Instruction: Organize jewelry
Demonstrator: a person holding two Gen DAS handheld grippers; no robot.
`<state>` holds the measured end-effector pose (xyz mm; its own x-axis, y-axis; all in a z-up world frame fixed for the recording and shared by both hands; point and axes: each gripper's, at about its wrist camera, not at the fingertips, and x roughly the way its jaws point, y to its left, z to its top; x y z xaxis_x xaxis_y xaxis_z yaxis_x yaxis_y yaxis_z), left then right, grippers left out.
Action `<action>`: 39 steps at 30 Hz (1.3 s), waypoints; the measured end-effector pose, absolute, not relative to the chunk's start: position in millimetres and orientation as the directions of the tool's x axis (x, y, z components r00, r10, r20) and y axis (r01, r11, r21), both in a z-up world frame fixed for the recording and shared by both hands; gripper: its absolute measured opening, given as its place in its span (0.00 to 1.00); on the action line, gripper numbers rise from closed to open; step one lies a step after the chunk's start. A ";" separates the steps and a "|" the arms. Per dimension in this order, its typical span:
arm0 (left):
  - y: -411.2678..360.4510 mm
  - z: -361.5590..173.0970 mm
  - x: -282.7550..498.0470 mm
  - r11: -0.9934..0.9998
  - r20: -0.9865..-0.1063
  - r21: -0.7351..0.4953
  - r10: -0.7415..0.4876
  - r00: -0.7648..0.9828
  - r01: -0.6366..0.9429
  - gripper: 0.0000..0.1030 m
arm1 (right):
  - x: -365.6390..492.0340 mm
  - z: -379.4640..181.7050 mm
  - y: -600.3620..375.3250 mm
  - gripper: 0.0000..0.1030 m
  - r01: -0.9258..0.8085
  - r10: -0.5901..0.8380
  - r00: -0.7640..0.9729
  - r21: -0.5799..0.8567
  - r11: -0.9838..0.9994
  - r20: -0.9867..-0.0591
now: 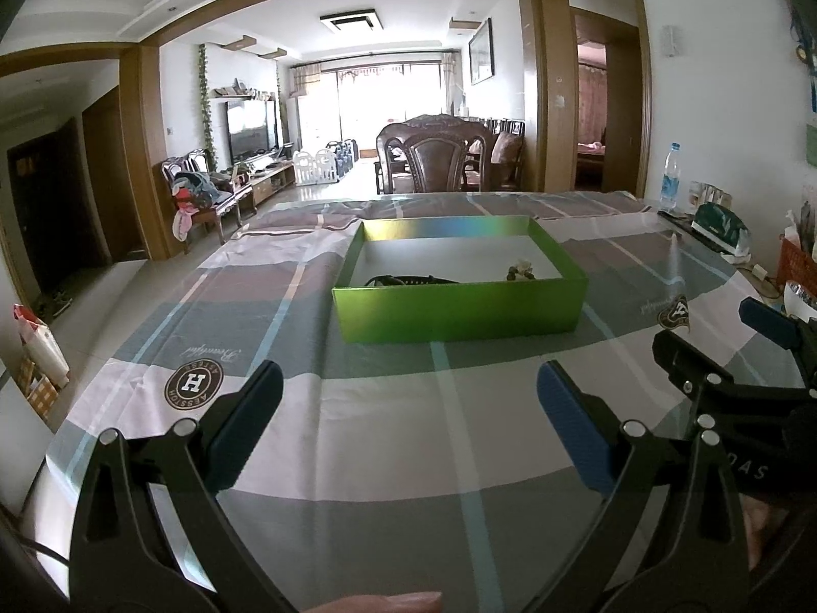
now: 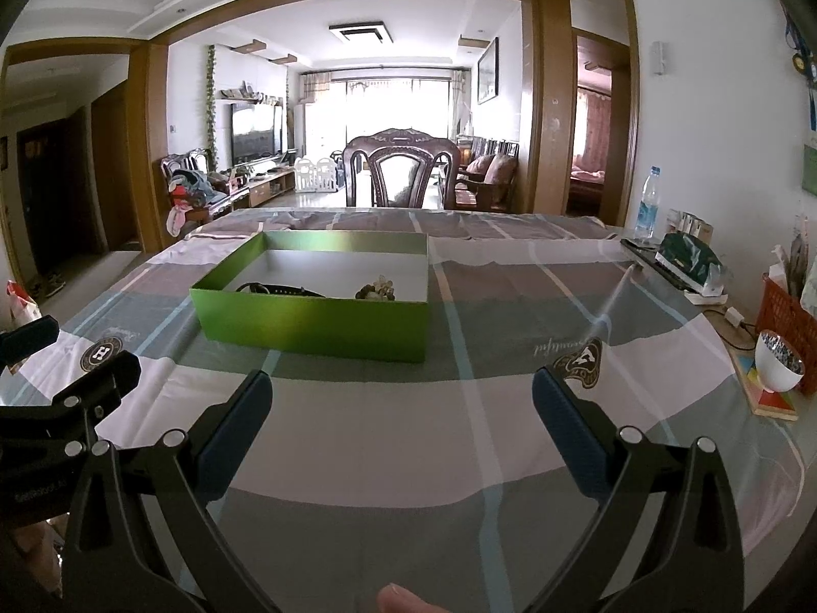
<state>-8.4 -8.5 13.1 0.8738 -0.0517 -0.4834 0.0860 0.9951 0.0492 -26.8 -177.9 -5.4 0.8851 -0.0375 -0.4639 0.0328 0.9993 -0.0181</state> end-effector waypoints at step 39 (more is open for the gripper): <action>-0.2 -17.5 19.4 0.995 -0.575 0.022 -0.067 0.815 0.097 0.96 | -0.5 -32.2 -193.4 0.97 -0.003 -0.004 0.819 -0.011 1.000 -0.573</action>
